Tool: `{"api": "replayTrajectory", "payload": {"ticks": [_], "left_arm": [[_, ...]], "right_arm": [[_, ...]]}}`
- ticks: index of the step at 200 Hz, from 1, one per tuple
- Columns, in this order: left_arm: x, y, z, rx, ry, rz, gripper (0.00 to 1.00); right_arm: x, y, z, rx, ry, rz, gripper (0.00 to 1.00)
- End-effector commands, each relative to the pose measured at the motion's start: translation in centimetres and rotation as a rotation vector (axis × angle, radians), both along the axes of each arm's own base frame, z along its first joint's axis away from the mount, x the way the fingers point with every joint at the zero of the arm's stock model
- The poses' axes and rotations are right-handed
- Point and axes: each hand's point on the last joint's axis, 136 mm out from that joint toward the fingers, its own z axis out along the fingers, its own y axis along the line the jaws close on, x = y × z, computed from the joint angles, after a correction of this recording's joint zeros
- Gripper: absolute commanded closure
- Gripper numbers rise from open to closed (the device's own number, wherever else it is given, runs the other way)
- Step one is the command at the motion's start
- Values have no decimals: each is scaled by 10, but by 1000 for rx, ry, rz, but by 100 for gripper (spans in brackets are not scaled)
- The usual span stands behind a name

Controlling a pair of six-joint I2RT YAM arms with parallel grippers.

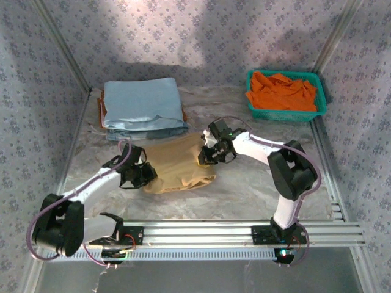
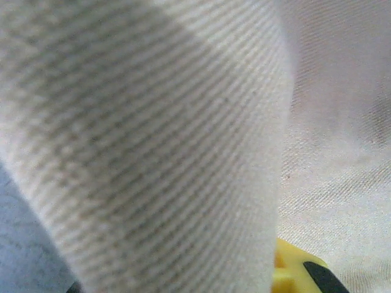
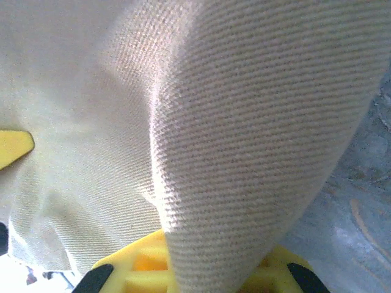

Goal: Fold and stack the trousers

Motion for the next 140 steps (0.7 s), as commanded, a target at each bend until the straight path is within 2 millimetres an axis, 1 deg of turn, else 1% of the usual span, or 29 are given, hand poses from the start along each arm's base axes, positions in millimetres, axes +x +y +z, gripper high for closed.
{"api": "replayTrajectory", "payload": {"ticks": [1,23,61,63,97,118,122,140], "left_arm": [[3,10,25,45,-34,26,100],[7,7,43,27,-60,21,100],[13,5,67,20,-101,15,100],[13,5,68,21,-102,15,100],[18,0,97,25,-159,-9,100],[26,-4,118,19,-210,-21,100],[23,-2,118,29,-196,-25,100],[31,1,132,65,-228,-38,100]], "right_arm": [[6,-3,31,23,-50,-29,100],[5,-3,38,24,-69,-32,100],[5,-7,53,25,-104,-47,100],[10,-4,64,41,-130,-47,100],[11,-6,90,61,-182,-58,100],[12,-5,109,75,-219,-58,100],[12,-5,112,78,-225,-58,100],[17,0,127,96,-254,-57,100]]}}
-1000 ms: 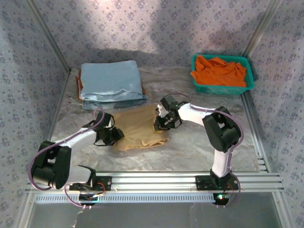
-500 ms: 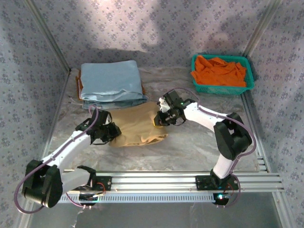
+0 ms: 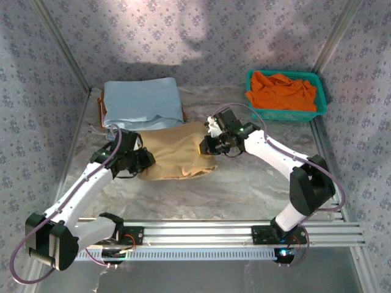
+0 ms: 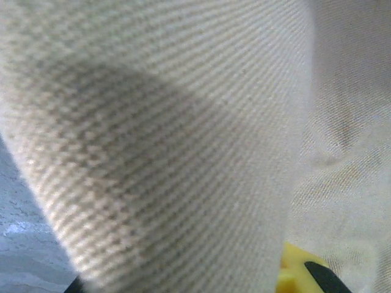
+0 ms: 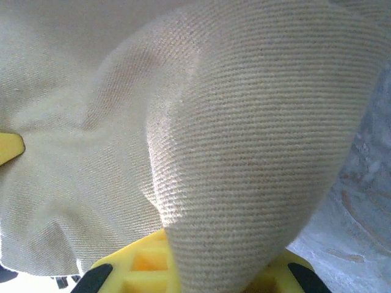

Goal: Fold and stack the trousers

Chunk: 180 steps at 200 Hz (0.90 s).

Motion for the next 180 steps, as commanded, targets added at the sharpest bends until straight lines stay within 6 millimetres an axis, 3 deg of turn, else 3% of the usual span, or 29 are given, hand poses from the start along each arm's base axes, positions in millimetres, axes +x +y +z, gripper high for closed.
{"api": "replayTrajectory", "payload": {"ticks": [1,44,78,120,151,180], "left_arm": [[11,5,34,47,-88,-14,100],[38,11,74,168,-172,-68,100],[78,39,104,246,-250,-47,100],[137,68,131,401,-380,-40,100],[174,86,131,409,-400,-28,100],[207,101,134,434,-426,-11,100]], "right_arm": [[8,4,41,39,-82,-13,100],[29,23,75,79,-159,-4,100],[61,42,95,113,-212,-4,100],[121,70,88,78,-267,-18,100],[166,90,84,84,-307,-23,100],[192,105,78,84,-311,-19,100]]}}
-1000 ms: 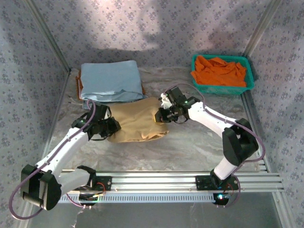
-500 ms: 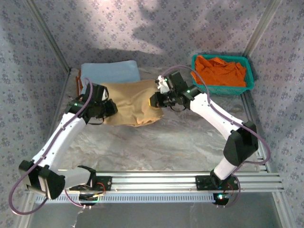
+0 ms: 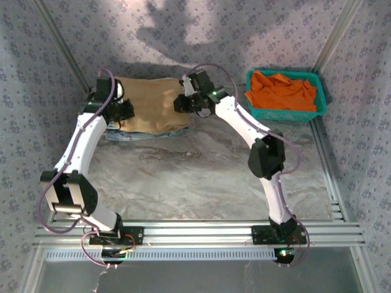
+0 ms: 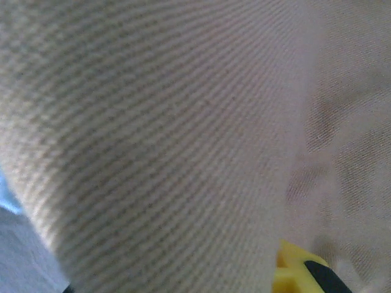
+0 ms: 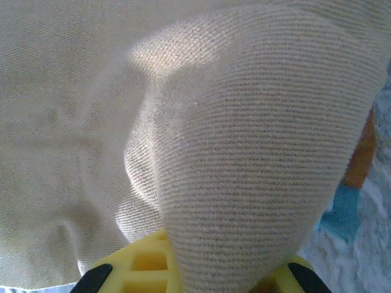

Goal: Fold and stack the trousers

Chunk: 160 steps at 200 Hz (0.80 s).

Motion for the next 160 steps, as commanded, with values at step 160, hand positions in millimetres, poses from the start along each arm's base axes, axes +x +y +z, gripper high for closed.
{"api": "replayTrajectory", "payload": {"ticks": [160], "left_arm": [[86,85,-38,-56,-50,128,100]], "right_arm": [[117,18,-49,114,-165,-127,84]]}}
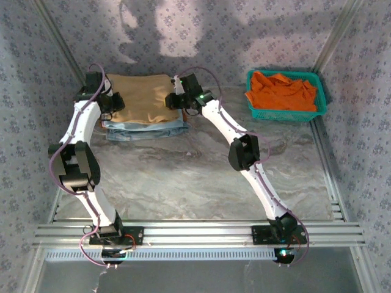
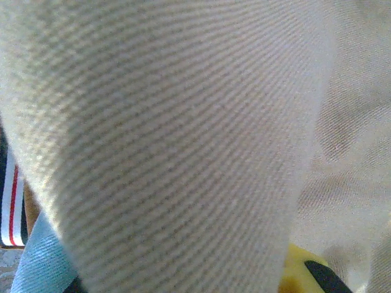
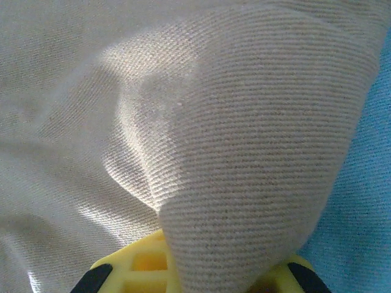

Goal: Fold and stack the trousers

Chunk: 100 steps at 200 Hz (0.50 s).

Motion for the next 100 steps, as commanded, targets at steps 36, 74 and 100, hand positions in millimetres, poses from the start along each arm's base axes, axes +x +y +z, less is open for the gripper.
{"api": "replayTrajectory", "payload": {"ticks": [36,74,100], "left_arm": [[18,37,-17,9,-11,99,83],[14,39,-22,-12,22,123,22],[1,52,3,36,8,194,5]], "right_arm": [[41,-39,4,28,-22,-127,57],[28,-50,13,-40,2,-125,45],[12,-54,15,-114,5,-126,42]]}}
